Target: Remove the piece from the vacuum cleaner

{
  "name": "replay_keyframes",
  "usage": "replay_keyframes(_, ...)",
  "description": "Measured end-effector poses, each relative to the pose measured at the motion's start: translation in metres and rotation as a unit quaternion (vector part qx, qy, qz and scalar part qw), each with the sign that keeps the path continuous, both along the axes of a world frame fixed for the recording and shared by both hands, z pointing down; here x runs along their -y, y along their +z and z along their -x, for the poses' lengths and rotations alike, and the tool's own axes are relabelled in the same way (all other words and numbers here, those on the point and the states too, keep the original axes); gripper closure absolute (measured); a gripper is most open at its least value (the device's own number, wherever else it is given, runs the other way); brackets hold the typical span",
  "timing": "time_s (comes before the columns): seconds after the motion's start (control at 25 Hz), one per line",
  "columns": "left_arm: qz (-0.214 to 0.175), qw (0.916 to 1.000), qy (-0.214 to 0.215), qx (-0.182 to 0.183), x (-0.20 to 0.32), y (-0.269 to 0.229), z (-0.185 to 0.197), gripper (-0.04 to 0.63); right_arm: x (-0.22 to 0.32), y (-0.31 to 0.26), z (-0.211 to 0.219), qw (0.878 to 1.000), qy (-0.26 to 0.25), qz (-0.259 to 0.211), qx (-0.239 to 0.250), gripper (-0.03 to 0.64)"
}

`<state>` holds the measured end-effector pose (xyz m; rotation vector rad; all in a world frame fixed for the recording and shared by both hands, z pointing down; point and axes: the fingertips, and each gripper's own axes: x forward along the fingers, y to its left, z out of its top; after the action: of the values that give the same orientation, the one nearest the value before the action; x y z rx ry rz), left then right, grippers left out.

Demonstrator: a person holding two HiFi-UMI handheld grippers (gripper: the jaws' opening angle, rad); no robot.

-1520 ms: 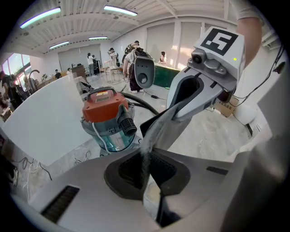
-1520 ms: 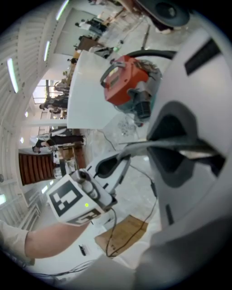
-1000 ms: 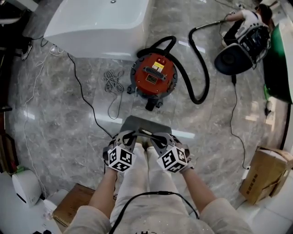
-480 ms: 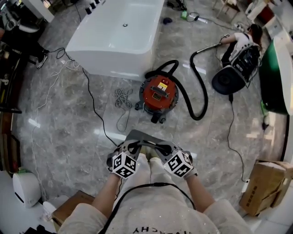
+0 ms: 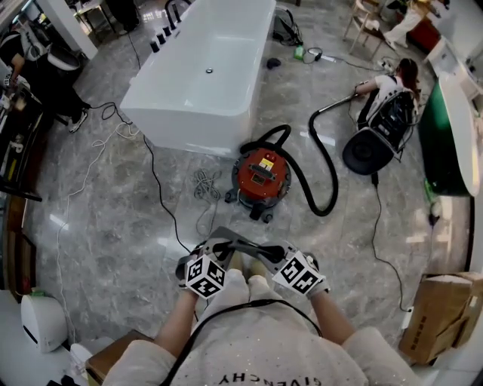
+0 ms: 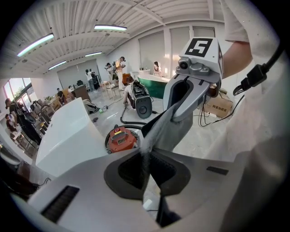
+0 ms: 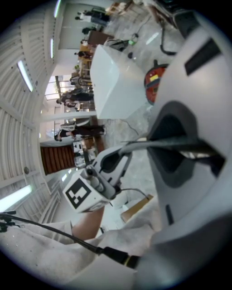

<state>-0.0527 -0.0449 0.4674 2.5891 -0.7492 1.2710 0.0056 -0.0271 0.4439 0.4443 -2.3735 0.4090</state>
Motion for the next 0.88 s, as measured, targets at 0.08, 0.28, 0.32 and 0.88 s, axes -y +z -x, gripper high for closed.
replay_keyframes(0.08,-0.003,1.0000,-0.001,-0.003,0.001,-0.008,0.001,0.554,0.001,-0.007,0.001,1.000,-0.001,-0.003,0.003,0.574)
replay_keyframes(0.28,-0.012,0.9999,-0.004,-0.005,0.010,-0.025,0.004,0.554,0.009,-0.023,0.004,1.000,-0.005,-0.010,0.010,0.574)
replay_keyframes(0.32,-0.014,0.9999,-0.006,-0.006,0.011,-0.028,0.004,0.555,0.010,-0.026,0.004,1.000,-0.007,-0.011,0.010,0.575)
replay_keyframes(0.88,-0.051,0.9981,-0.030,-0.017,0.023,-0.061,0.013,0.554,0.022,-0.051,0.012,0.999,0.002,-0.017,0.041,0.575)
